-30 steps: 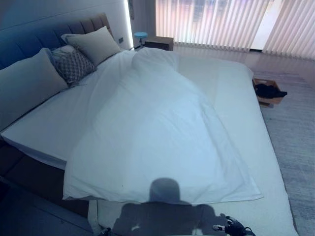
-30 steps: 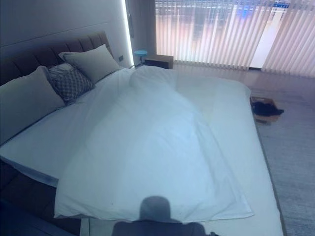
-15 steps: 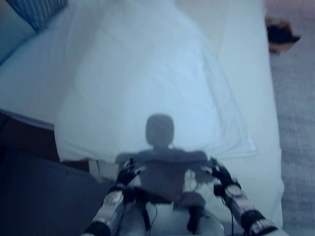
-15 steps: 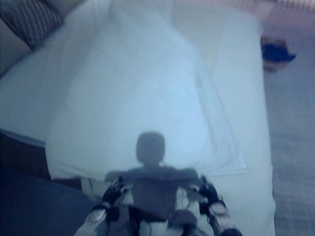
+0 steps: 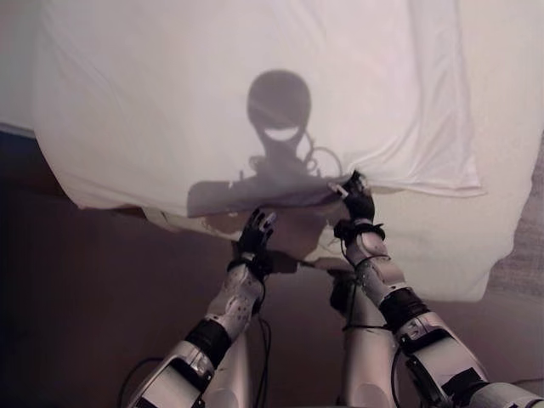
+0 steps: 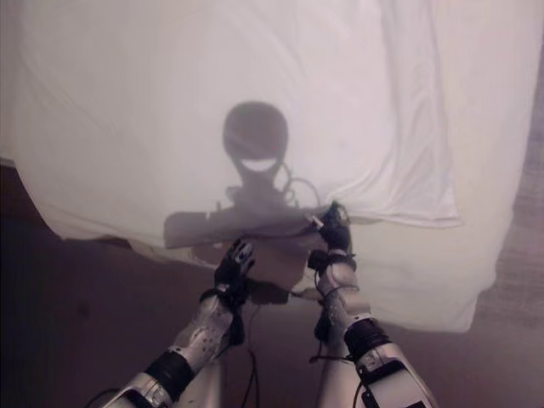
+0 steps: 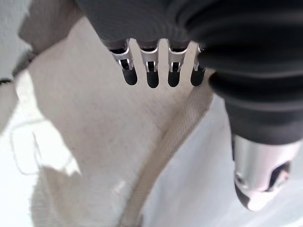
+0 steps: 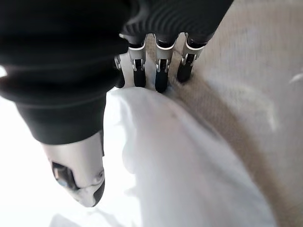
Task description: Make the bed
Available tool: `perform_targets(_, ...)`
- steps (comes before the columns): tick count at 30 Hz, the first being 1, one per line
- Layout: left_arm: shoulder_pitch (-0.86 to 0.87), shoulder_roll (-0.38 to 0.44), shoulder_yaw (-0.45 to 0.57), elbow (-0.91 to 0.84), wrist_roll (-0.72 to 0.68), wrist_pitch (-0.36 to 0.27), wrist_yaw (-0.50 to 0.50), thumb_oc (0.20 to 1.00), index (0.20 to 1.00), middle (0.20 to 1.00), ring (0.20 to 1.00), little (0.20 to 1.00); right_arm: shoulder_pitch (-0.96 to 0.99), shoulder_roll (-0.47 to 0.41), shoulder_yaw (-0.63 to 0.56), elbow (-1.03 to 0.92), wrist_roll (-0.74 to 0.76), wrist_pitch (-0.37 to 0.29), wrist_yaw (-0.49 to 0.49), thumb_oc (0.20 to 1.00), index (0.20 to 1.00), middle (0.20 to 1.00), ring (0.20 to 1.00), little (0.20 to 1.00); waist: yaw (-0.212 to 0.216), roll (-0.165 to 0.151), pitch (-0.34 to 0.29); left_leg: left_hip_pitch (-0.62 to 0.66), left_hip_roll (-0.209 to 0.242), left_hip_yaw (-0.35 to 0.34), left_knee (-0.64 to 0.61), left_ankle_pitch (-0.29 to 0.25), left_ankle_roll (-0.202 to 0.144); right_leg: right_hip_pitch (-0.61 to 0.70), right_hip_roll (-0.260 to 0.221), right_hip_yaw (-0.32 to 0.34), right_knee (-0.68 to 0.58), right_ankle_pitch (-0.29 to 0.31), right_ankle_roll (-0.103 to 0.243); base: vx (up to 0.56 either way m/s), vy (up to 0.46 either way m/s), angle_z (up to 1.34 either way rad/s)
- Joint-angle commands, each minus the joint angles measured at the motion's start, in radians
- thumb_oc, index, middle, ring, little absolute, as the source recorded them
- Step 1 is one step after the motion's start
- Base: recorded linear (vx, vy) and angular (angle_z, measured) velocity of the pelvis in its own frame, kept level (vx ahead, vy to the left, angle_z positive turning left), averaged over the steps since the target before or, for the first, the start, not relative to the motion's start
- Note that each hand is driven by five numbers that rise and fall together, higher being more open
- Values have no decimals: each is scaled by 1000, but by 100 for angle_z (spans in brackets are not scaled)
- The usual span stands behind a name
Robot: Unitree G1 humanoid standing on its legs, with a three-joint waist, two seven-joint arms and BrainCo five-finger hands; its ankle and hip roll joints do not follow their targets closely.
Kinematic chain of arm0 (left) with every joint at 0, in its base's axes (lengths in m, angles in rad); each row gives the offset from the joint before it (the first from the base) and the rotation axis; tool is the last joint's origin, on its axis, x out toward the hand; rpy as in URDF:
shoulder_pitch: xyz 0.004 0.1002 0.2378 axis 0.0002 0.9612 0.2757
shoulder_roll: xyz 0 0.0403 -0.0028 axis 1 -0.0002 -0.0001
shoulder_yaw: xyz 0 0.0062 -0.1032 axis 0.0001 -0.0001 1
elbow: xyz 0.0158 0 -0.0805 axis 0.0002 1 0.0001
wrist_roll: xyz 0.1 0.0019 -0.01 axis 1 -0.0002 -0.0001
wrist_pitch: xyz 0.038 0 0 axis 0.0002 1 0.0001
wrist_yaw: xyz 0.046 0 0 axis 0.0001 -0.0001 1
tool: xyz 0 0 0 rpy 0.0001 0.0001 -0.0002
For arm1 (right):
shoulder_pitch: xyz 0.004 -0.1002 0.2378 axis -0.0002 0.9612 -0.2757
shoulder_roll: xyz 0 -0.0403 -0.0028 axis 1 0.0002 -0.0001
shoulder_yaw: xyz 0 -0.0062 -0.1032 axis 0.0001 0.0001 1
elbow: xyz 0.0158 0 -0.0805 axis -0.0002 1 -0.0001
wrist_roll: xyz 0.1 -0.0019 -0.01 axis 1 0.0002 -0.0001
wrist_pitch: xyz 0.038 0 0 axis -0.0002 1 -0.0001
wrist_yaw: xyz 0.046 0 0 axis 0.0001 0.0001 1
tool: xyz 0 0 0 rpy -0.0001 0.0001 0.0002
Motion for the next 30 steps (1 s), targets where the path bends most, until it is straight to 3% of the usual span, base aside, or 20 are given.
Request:
perform_targets(1, 11, 5, -11, -129, -38, -52, 57, 1000, 1000, 1000, 1000, 1000, 39, 84, 37, -93, 196, -70, 10, 1000, 1000, 1000, 1000, 1000, 24, -10, -23, -74, 40, -34, 144, -137, -70, -70, -57, -38, 40, 114, 60, 3, -53, 6)
perform_targets(4, 3, 11, -5, -144, -34, -49, 67, 1000, 1000, 1000, 1000, 1000, 35, 88, 38, -95, 231, -77, 16, 1000, 1000, 1000, 1000, 1000, 27, -9, -23, -89, 39, -38, 150, -138, -70, -81, -60, -43, 45, 113, 60, 6, -35, 10)
perform_targets(7, 1, 15, -11, -186, -55, -46, 75, 1000, 1000, 1000, 1000, 1000, 39, 119, 34, -118, 390, -123, 63, 1000, 1000, 1000, 1000, 1000, 35, -9, -23, -126, 35, -46, 162, -142, -66, -114, -72, -60, 61, 109, 56, 11, -31, 10)
perform_targets(13, -2, 19, -32, -213, -41, -37, 64, 1000, 1000, 1000, 1000, 1000, 49, 135, 20, -153, 503, -163, 156, 1000, 1000, 1000, 1000, 1000, 39, -5, -23, -149, 31, -49, 170, -146, -62, -130, -83, -75, 68, 110, 57, 0, 0, 0)
perform_targets(17, -4, 32, -51, -226, -6, -31, 14, 1000, 1000, 1000, 1000, 1000, 59, 125, 1, -237, 612, -202, 303, 1000, 1000, 1000, 1000, 1000, 32, -1, -23, -161, 28, -46, 175, -148, -59, -142, -92, -85, 69, 115, 58, -2, 4, 1)
perform_targets(23, -5, 51, -61, -235, 8, -29, -19, 1000, 1000, 1000, 1000, 1000, 68, 103, 11, -294, 651, -208, 376, 1000, 1000, 1000, 1000, 1000, 24, -4, -23, -162, 27, -42, 170, -147, -59, -141, -96, -91, 66, 123, 61, -5, 7, 2)
perform_targets(30, -14, 67, -81, -239, 2, -26, -42, 1000, 1000, 1000, 1000, 1000, 76, 84, 28, -257, 674, -186, 368, 1000, 1000, 1000, 1000, 1000, 21, -8, -23, -158, 30, -38, 161, -144, -61, -138, -99, -100, 59, 130, 63, 0, 0, 0)
